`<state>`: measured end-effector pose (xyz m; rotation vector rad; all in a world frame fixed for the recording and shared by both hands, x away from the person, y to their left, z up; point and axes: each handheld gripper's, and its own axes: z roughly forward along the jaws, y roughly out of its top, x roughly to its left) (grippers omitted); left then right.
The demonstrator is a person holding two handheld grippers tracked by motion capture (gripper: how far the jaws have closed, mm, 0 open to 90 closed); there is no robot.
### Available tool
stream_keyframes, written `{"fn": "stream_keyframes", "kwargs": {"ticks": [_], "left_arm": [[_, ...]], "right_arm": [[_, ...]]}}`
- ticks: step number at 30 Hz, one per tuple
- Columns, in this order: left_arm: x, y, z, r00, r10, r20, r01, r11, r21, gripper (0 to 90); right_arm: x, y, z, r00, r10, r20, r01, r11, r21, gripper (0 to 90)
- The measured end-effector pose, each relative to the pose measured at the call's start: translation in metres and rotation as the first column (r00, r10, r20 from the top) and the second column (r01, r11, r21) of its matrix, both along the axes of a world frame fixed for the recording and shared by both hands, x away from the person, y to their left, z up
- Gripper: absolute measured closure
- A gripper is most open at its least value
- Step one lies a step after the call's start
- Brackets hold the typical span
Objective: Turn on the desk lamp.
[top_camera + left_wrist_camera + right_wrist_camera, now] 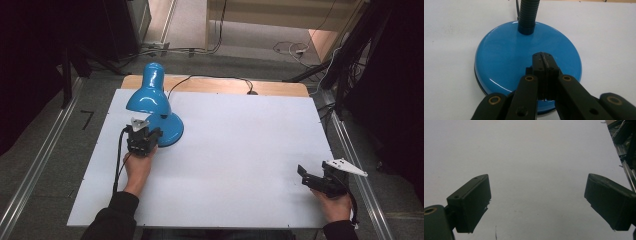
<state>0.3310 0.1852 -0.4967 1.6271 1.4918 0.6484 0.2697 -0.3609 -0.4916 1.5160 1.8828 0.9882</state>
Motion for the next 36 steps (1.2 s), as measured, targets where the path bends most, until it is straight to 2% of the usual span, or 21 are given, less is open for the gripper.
{"fn": "stream_keyframes", "kwargs": {"ticks": [15,19,36], "left_arm": [[0.0000,-0.0025,-0.0021,1.0000,-0.007,0.001,0.007,1.0000,0.004,90.0],[0.0000,-0.0012,-0.0024,1.0000,-0.008,-0.003,0.008,0.9999,-0.008,90.0],[-0.0002,-0.0010,-0.0029,1.0000,-0.008,-0.002,0.008,0.9999,-0.012,90.0]], "right_arm": [[-0.0001,-0.0001,0.0002,1.0000,-0.002,-0.001,0.002,1.000,0.003,5.5],[0.0001,-0.0004,0.0001,1.0000,-0.001,0.000,0.001,1.000,0.001,5.5],[-0.0002,-0.0002,0.0003,1.0000,-0.002,-0.001,0.002,1.000,0.003,5.5]]}}
